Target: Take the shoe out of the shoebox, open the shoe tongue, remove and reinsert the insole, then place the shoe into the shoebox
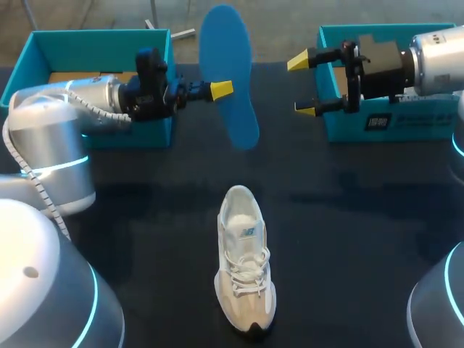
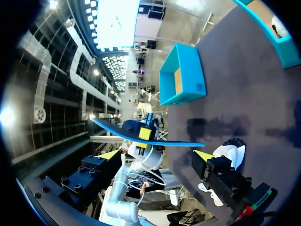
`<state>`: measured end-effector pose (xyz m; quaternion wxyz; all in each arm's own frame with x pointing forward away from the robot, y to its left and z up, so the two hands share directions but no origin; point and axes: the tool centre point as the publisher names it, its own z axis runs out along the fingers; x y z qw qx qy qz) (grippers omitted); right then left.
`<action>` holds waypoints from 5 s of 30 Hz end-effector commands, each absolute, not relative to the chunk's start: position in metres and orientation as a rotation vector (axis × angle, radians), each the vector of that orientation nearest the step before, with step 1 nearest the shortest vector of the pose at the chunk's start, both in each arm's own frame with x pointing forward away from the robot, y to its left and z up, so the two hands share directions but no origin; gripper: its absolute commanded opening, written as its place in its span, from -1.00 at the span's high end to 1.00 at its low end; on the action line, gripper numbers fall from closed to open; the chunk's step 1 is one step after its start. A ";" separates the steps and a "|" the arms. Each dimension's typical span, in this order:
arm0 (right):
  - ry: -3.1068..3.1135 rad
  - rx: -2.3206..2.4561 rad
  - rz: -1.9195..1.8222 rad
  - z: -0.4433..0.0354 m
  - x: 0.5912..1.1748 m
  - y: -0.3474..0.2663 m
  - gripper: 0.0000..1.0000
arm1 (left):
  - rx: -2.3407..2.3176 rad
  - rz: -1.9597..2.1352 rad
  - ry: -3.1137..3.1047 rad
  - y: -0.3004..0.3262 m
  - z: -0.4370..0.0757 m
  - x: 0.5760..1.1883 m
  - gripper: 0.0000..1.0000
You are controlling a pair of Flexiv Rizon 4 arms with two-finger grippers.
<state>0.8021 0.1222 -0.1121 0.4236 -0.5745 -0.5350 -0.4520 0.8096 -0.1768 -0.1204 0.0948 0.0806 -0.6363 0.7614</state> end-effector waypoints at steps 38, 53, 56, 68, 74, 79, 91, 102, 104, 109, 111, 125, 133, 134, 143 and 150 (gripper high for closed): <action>-1.339 -1.439 -1.131 -0.113 0.803 0.124 -1.00 | -1.743 2.241 -2.703 -0.169 -0.121 0.804 1.00; -1.339 -1.439 -1.131 -0.113 0.803 0.124 -1.00 | -2.478 2.092 -2.777 -0.175 -0.134 0.828 1.00; -1.339 -1.439 -1.131 -0.113 0.803 0.124 -1.00 | -2.613 2.114 -2.677 -0.178 -0.133 0.834 1.00; -1.339 -1.439 -1.131 -0.113 0.803 0.124 -1.00 | -2.698 2.156 -2.558 -0.188 -0.128 0.837 1.00; -1.339 -1.439 -1.131 -0.113 0.803 0.124 -1.00 | -2.685 2.145 -2.572 -0.188 -0.127 0.837 1.00; -1.339 -1.439 -1.131 -0.113 0.803 0.124 -1.00 | -2.640 2.164 -2.605 -0.187 -0.125 0.841 1.00; -1.334 -1.416 -1.159 -0.115 0.800 0.133 -1.00 | -2.529 2.221 -2.637 -0.187 -0.126 0.847 1.00; -1.362 -1.333 -1.181 -0.109 0.793 0.163 -1.00 | -2.529 2.221 -2.637 -0.187 -0.126 0.847 1.00; -1.365 -1.327 -1.177 -0.108 0.793 0.168 -0.88 | -2.529 2.221 -2.637 -0.187 -0.126 0.847 1.00; -1.389 -1.327 -1.145 -0.105 0.794 0.178 -0.55 | -2.529 2.221 -2.637 -0.187 -0.126 0.847 1.00; -1.389 -1.324 -1.144 -0.106 0.795 0.181 -0.49 | -2.529 2.221 -2.637 -0.187 -0.126 0.847 1.00; -1.441 -1.299 -1.104 -0.112 0.794 0.196 0.11 | -2.529 2.221 -2.637 -0.187 -0.126 0.847 1.00; -1.432 -1.307 -1.095 -0.117 0.792 0.202 0.19 | -2.529 2.221 -2.637 -0.187 -0.126 0.847 1.00; -1.430 -1.307 -1.095 -0.118 0.792 0.202 0.22 | -2.529 2.221 -2.637 -0.187 -0.126 0.847 1.00; -1.420 -1.305 -1.087 -0.127 0.792 0.204 0.27 | -2.529 2.221 -2.637 -0.187 -0.126 0.847 1.00; -1.412 -1.295 -1.093 -0.128 0.791 0.206 0.24 | -2.529 2.221 -2.637 -0.187 -0.126 0.847 1.00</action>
